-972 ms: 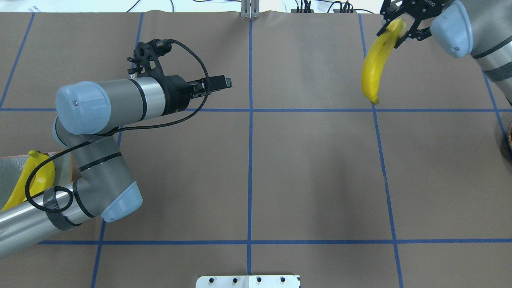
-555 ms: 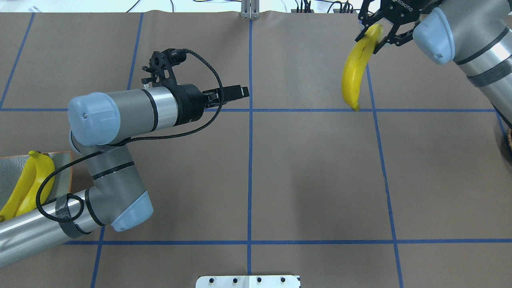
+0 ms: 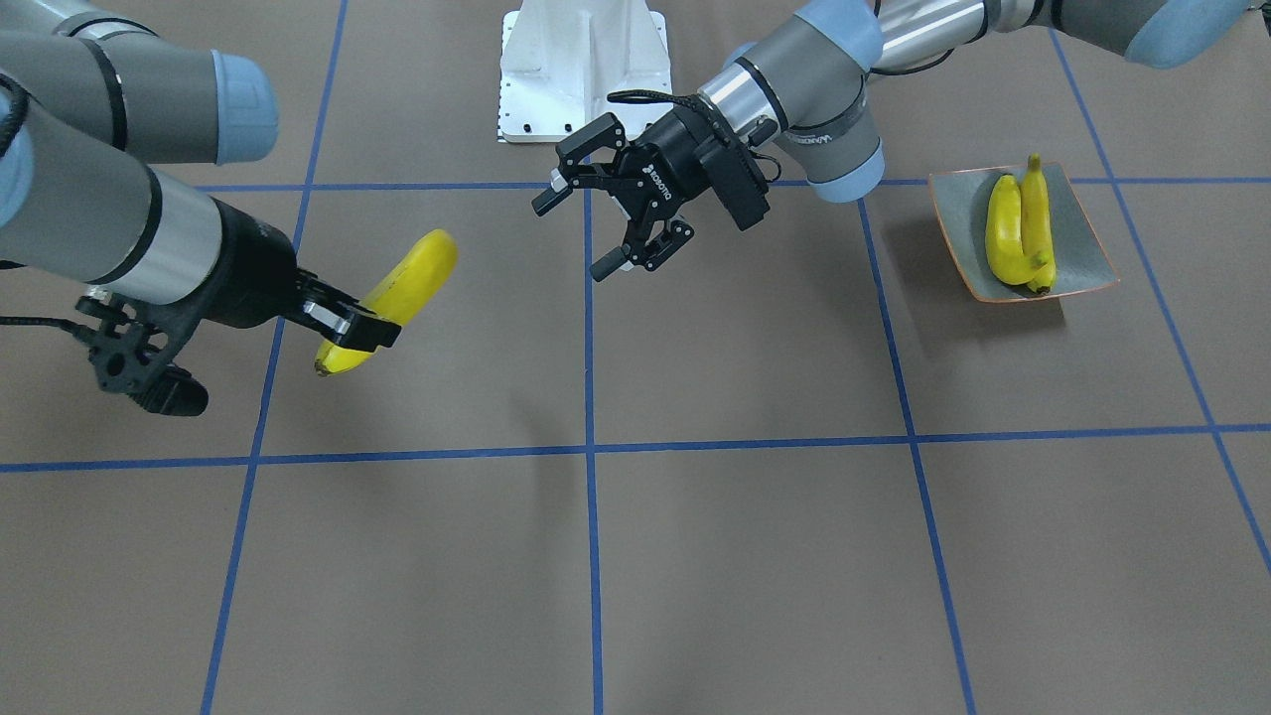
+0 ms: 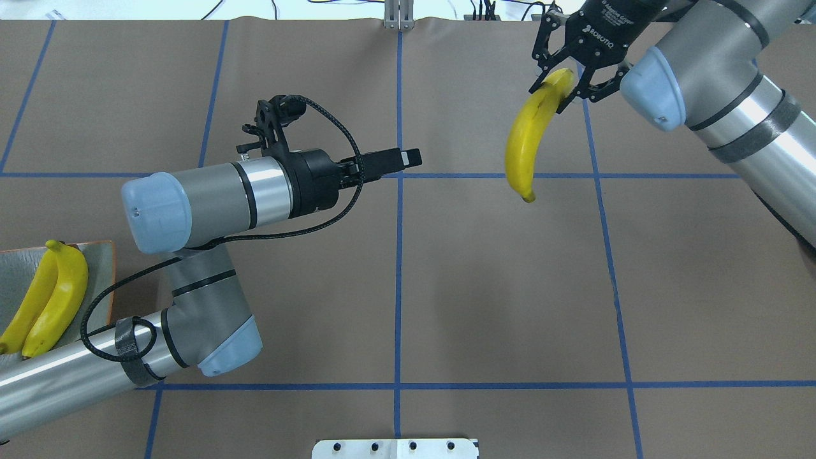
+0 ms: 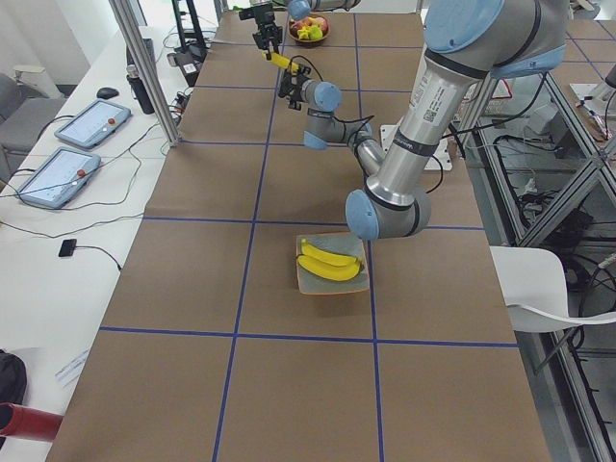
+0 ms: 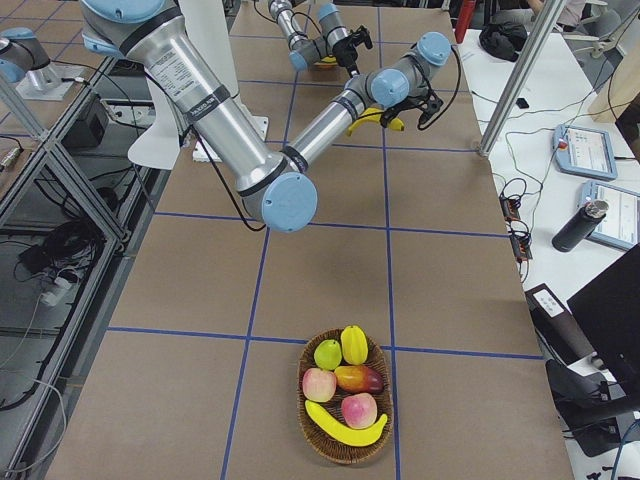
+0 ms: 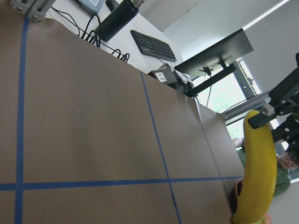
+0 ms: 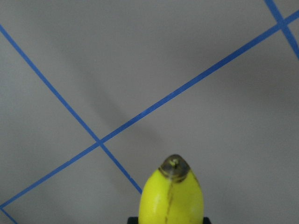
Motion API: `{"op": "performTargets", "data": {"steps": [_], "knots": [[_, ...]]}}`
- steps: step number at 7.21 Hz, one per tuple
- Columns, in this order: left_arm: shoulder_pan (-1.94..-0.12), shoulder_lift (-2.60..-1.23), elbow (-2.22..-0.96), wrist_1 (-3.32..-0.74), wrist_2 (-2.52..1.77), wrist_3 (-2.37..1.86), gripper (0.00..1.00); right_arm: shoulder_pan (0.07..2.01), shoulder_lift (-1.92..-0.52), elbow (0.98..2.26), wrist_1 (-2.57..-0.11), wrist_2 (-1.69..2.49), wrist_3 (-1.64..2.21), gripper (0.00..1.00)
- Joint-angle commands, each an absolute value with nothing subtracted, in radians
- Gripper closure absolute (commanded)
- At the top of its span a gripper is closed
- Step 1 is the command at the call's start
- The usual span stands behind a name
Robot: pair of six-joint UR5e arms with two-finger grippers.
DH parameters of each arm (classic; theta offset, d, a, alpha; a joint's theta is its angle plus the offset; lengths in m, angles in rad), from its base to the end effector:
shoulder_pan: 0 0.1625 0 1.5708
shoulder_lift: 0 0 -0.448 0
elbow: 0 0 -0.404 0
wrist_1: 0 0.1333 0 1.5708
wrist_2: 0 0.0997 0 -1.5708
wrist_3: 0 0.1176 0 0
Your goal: Transfer all bananas from basket to plate
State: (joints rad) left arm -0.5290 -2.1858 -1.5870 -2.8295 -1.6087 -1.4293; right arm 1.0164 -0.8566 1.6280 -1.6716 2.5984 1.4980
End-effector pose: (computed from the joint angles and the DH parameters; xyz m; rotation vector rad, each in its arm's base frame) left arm 0.5090 -0.4468 0.1585 0.5992 1.7989 -0.2286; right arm -0.3402 -0.6115 0.2050 -0.5319 -1.0392 0.4916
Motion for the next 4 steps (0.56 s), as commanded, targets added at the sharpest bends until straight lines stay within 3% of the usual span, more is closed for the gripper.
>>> {"op": "performTargets", "data": {"steps": [1,4], "knots": [[-0.528,-2.218,-1.562,-2.833,-1.601,-1.433,0.01,0.954,-0.819,1.629,-1.644,2.591,1.616,1.0],[-0.529,-2.215,-1.554,-2.83,-1.595,-1.433,0.01,0.963,-0.831,1.629,-1.644,2.577,1.611,1.0]]}}
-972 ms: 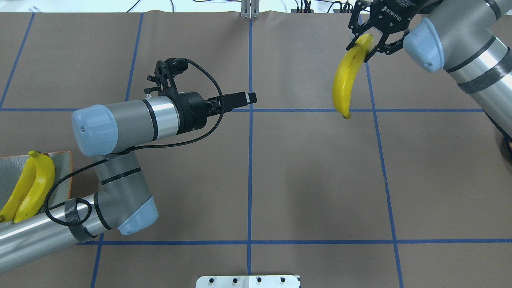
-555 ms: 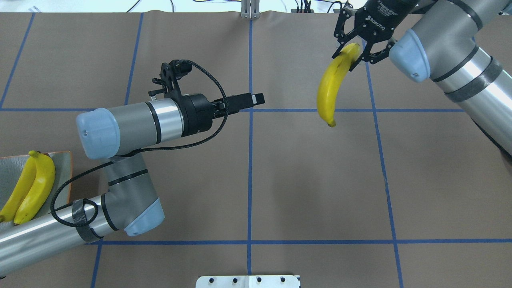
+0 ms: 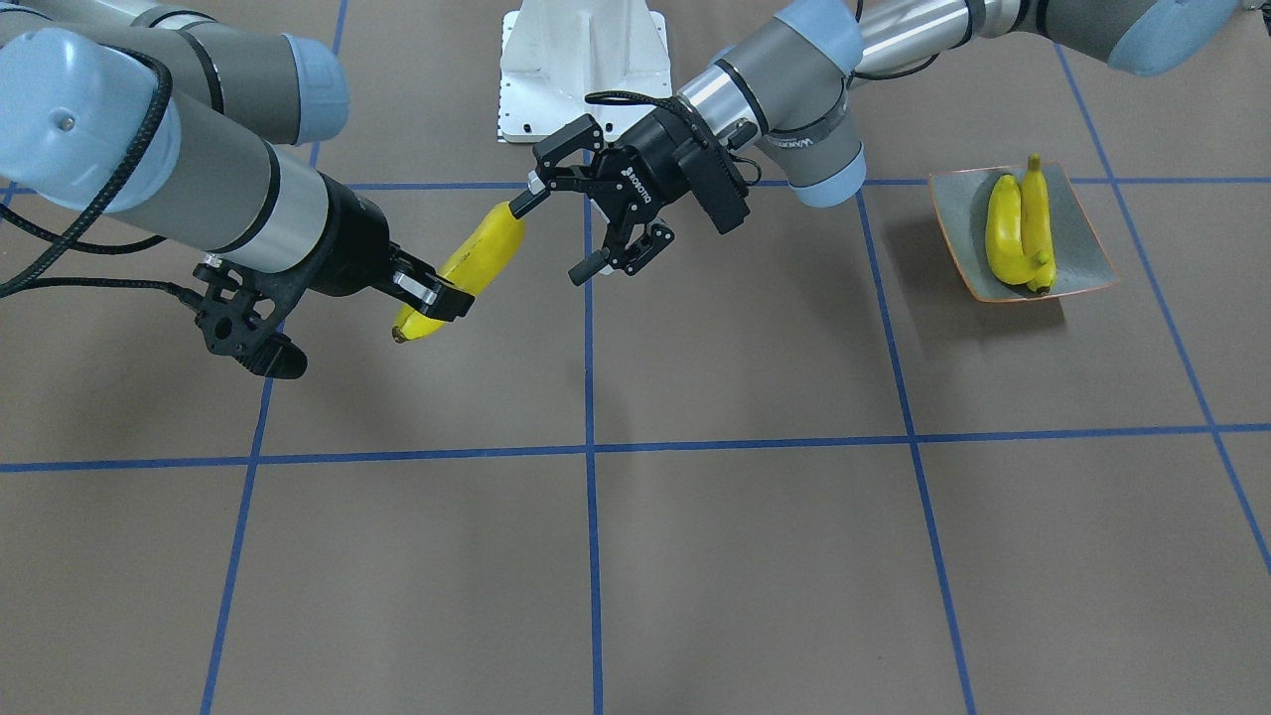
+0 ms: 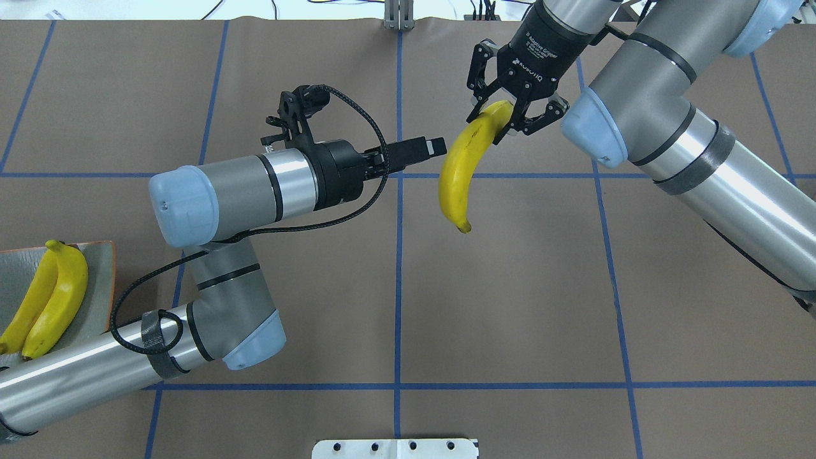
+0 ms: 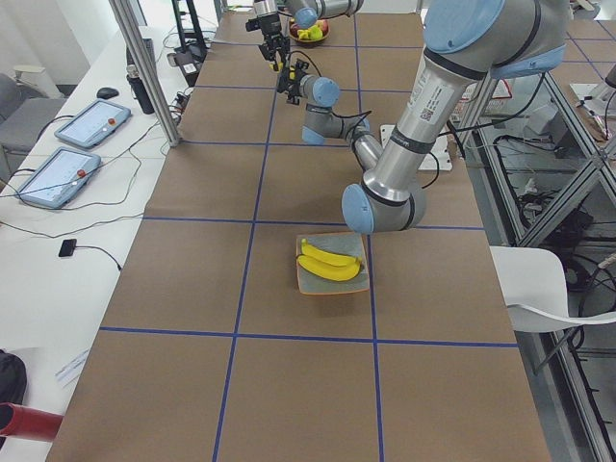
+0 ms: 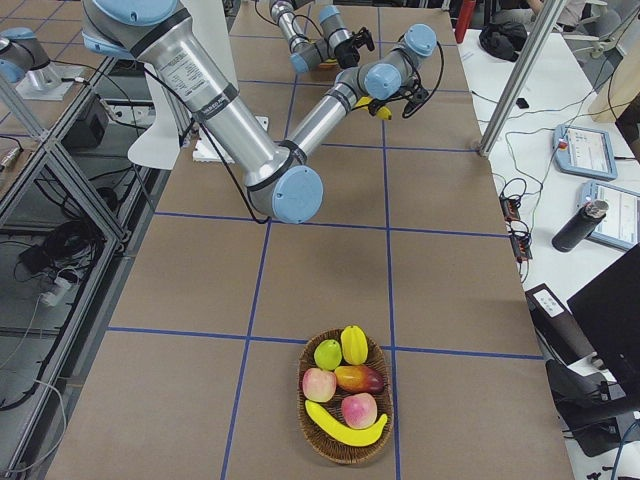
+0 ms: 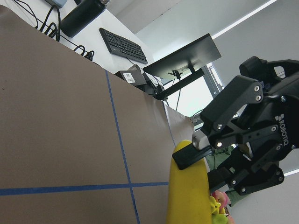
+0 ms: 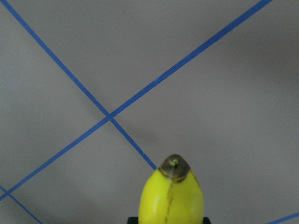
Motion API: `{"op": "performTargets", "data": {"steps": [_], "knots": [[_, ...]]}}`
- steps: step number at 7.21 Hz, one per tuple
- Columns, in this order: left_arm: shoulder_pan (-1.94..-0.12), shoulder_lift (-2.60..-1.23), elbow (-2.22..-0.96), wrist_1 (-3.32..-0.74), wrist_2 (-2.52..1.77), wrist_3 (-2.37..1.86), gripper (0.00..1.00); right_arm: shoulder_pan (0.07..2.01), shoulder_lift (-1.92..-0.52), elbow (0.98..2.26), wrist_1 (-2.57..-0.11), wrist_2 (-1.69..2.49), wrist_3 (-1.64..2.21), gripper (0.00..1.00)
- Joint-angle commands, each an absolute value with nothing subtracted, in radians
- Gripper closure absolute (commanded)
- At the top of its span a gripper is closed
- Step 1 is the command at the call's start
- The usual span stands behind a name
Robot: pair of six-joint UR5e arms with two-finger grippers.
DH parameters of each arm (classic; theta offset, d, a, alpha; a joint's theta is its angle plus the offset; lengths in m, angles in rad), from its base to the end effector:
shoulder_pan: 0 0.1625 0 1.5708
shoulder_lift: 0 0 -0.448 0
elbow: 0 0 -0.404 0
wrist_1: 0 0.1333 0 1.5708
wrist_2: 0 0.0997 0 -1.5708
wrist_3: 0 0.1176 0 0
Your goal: Transfer all bananas from basket to plate
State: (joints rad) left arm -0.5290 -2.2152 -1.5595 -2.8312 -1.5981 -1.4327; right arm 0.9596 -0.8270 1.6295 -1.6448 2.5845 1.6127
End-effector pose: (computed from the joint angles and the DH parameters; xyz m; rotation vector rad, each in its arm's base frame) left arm 0.5168 -0.4528 0.1498 0.6046 1.8018 -0.2403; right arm -0.3742 -0.5924 0.1817 -0.5765 -1.0300 0.5159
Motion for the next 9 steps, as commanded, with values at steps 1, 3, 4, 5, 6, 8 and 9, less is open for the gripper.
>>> {"op": "performTargets", "data": {"steps": [1,3,4,5,6,8,9], "knots": [[-0.525,-2.217,-1.542,-2.833,-1.595,-1.433,0.01,0.965,-0.828,1.629,-1.644,2.577,1.615,1.0],[-0.486,-2.223,-1.54,-2.833,-1.579,-1.433,0.01,0.971,-0.828,1.628,-1.643,2.577,1.612,1.0],[-0.463,-2.223,-1.54,-2.833,-1.557,-1.433,0.01,0.969,-0.827,1.628,-1.643,2.577,1.62,1.0],[-0.457,-2.227,-1.54,-2.833,-1.552,-1.433,0.01,0.968,-0.825,1.628,-1.644,2.577,1.62,1.0],[-0.454,-2.241,-1.54,-2.832,-1.551,-1.433,0.01,0.968,-0.827,1.628,-1.644,2.577,1.621,1.0],[-0.433,-2.255,-1.539,-2.829,-1.517,-1.433,0.01,0.966,-0.825,1.628,-1.644,2.579,1.623,1.0],[-0.431,-2.26,-1.539,-2.827,-1.516,-1.433,0.01,0.966,-0.825,1.629,-1.644,2.58,1.623,1.0]]}}
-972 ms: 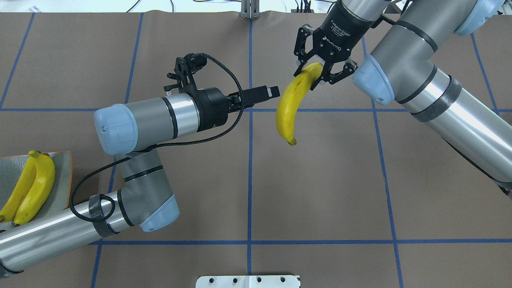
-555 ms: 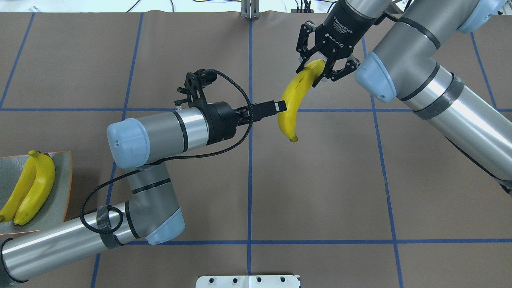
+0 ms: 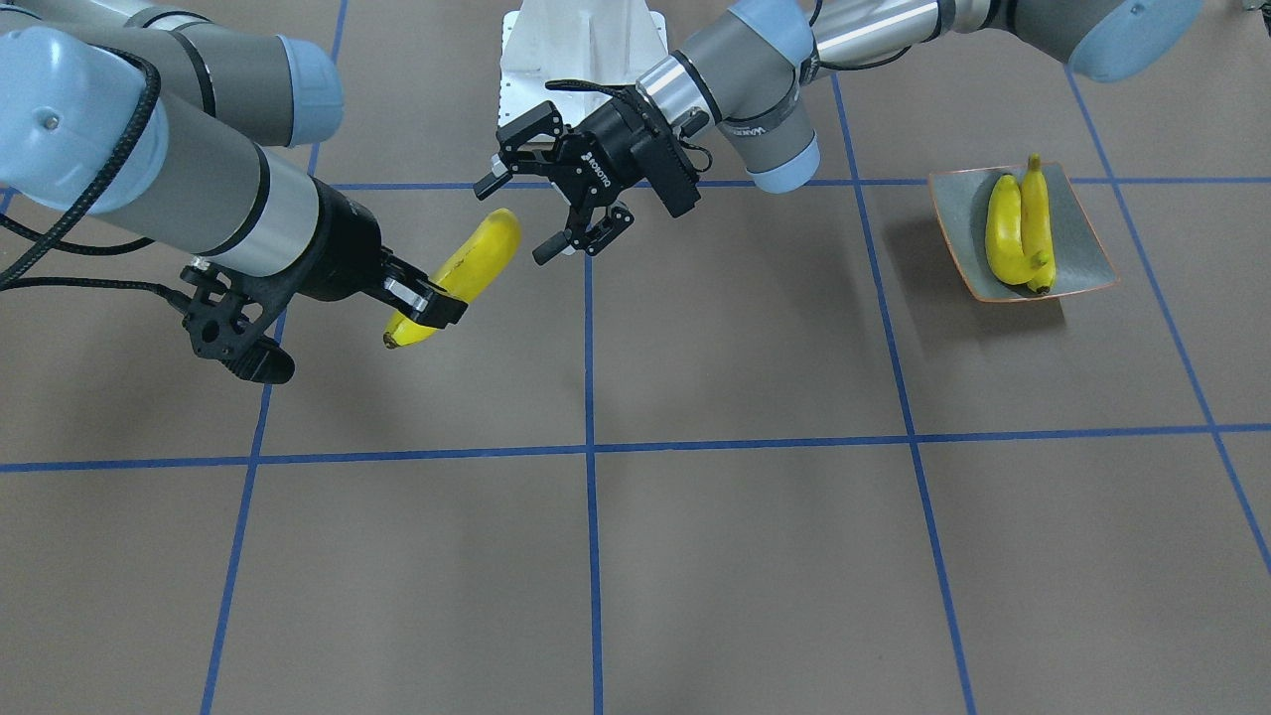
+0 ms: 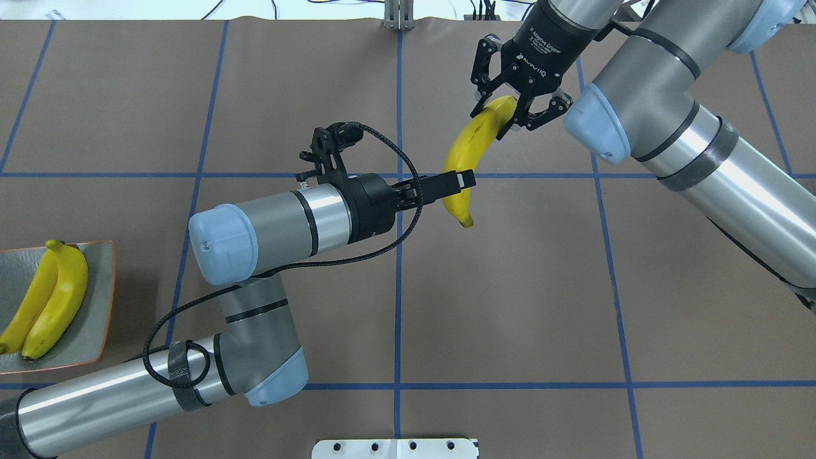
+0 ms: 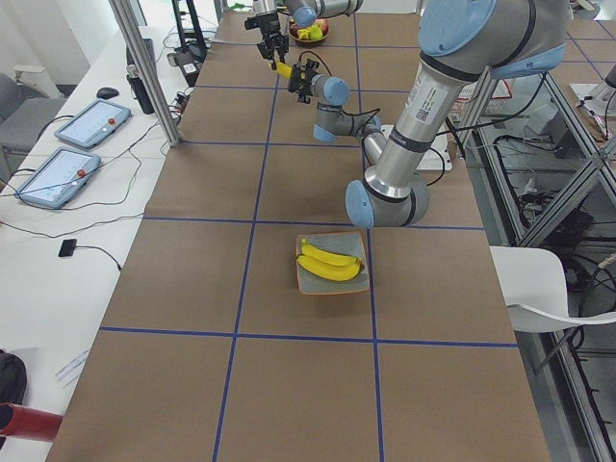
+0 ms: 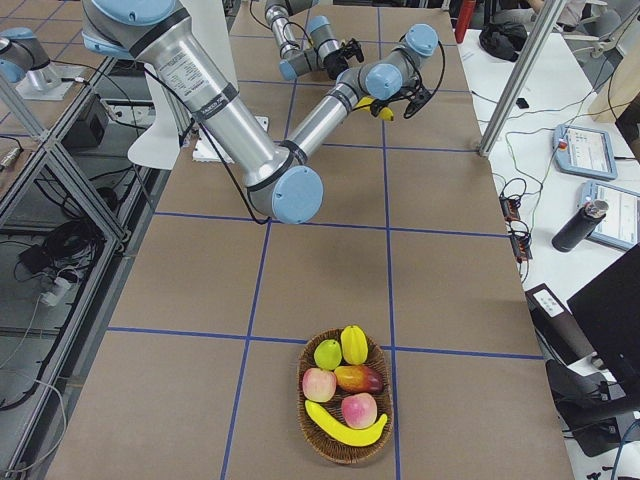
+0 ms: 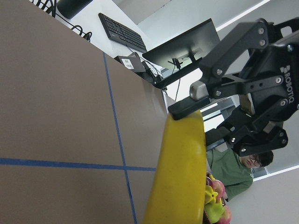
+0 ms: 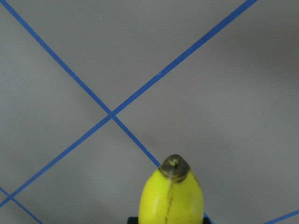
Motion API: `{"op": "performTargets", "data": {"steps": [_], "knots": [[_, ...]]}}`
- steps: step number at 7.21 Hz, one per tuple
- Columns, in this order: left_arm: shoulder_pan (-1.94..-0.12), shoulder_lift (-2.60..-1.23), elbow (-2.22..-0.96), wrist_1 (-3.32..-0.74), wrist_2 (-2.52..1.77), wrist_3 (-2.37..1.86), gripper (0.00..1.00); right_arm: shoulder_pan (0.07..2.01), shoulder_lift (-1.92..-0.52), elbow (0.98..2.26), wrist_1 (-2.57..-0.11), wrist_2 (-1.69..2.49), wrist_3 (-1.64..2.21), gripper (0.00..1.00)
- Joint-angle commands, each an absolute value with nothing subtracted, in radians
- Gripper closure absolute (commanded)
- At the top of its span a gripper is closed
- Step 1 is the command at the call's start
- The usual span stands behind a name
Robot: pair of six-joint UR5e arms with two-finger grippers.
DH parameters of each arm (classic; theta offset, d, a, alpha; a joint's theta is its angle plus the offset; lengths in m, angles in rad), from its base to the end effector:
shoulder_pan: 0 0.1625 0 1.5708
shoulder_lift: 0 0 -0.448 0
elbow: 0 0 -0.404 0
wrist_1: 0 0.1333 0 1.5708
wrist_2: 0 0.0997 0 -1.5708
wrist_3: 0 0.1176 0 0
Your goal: Transfer all bananas from basket to plate
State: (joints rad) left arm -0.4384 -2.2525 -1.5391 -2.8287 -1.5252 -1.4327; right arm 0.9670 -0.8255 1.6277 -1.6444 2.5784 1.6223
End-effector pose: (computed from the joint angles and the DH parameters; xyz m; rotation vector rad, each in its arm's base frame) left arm 0.5585 -0.4150 0.1329 0.5741 1.8271 -0.2463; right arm -0.3700 -0.5962 0.1818 -0.5725 -1.0286 0.5339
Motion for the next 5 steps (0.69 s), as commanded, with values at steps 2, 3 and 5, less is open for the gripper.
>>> {"op": "performTargets", "data": {"steps": [2,3,5], "knots": [[-0.431,-2.261,-1.537,-2.827,-1.516,-1.433,0.01,0.966,-0.827,1.634,-1.644,2.583,1.623,1.0],[-0.431,-2.26,-1.534,-2.827,-1.516,-1.433,0.01,0.965,-0.828,1.638,-1.644,2.586,1.626,1.0],[-0.433,-2.261,-1.534,-2.827,-1.516,-1.433,0.03,0.963,-0.827,1.643,-1.644,2.589,1.628,1.0]]}}
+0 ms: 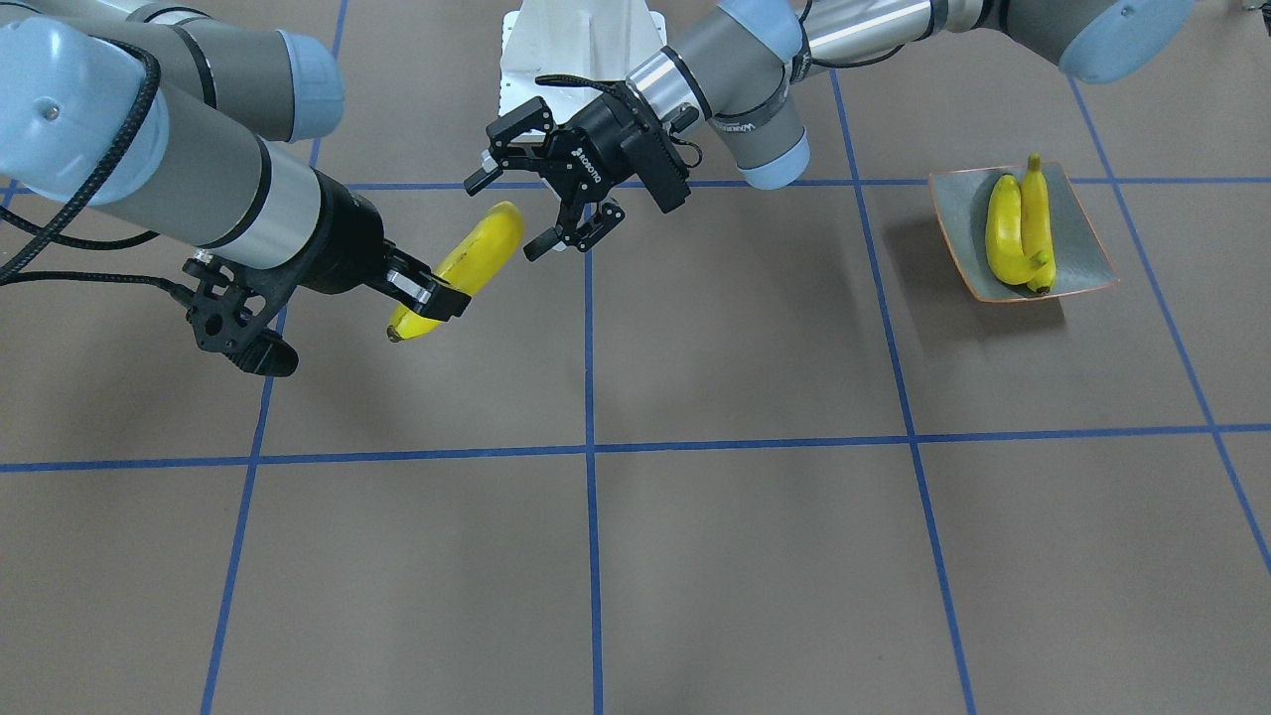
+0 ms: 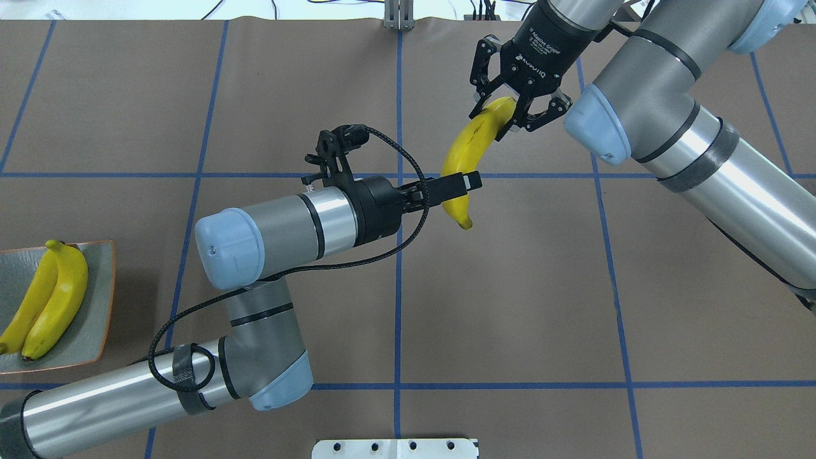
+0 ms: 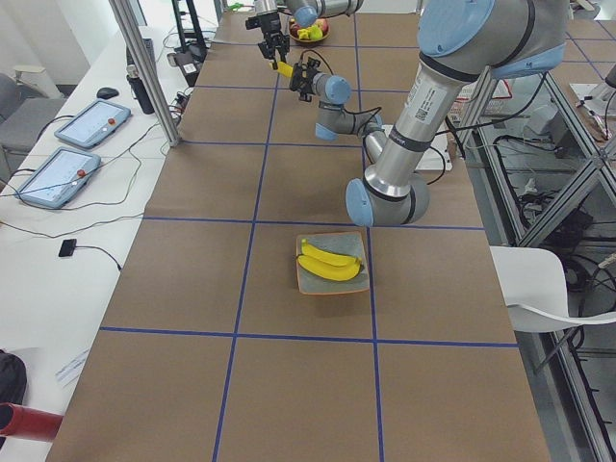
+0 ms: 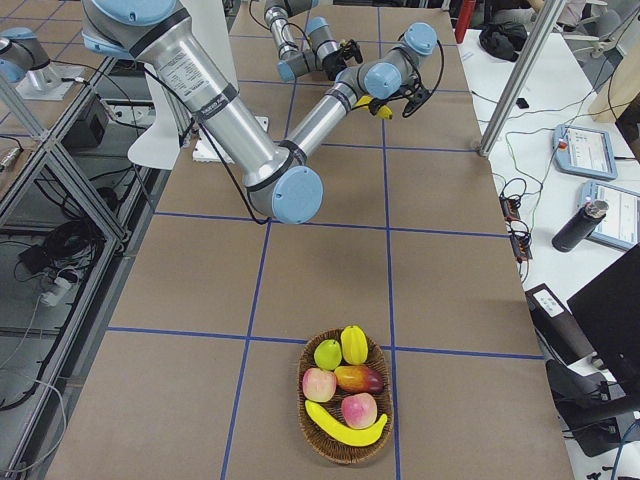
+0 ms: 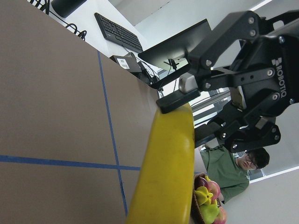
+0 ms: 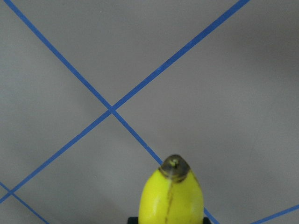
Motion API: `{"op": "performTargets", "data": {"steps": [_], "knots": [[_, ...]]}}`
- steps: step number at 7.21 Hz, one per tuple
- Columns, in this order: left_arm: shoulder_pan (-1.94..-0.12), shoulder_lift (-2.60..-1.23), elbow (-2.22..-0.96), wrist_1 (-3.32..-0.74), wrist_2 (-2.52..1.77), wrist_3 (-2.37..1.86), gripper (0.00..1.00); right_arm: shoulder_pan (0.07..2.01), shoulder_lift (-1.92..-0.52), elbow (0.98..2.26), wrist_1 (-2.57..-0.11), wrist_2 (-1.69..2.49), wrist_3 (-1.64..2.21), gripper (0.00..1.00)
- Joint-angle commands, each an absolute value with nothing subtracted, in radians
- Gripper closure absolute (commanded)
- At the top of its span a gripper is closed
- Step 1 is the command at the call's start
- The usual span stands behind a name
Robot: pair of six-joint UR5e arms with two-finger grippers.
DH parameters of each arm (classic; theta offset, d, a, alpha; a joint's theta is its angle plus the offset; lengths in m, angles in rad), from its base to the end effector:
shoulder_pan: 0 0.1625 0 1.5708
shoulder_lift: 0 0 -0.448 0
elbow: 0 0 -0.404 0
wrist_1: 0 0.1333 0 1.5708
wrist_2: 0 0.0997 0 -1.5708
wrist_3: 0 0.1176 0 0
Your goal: Transfer all bananas from basket to plate
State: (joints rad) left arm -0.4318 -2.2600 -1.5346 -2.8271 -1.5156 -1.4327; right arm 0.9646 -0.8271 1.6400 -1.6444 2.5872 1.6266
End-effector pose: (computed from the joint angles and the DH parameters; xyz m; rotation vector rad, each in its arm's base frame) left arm 0.5622 -0.4130 0.1297 0.5747 1.8285 -0.2509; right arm -0.3694 -0.5913 0.1774 -0.5780 -1.0368 0.5249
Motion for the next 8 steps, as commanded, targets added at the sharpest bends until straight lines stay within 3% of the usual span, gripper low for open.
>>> {"op": "performTargets", "data": {"steps": [1,2,5,6,7,8], "knots": [[-0.431,-2.261,-1.534,-2.829,-1.514,-1.433,0.07,0.963,-0.827,1.643,-1.643,2.591,1.629,1.0],[-0.431,-2.261,-1.534,-2.829,-1.516,-1.433,0.14,0.96,-0.825,1.643,-1.643,2.591,1.635,1.0],[-0.431,-2.261,-1.534,-2.83,-1.516,-1.433,0.52,0.96,-0.827,1.643,-1.643,2.591,1.635,1.0],[-0.431,-2.261,-1.535,-2.83,-1.516,-1.433,0.69,0.959,-0.827,1.643,-1.643,2.591,1.635,1.0],[-0.431,-2.261,-1.536,-2.832,-1.516,-1.436,1.0,0.957,-0.827,1.643,-1.641,2.591,1.635,1.0],[-0.431,-2.26,-1.536,-2.83,-1.516,-1.462,1.0,0.956,-0.828,1.643,-1.641,2.591,1.634,1.0]]}}
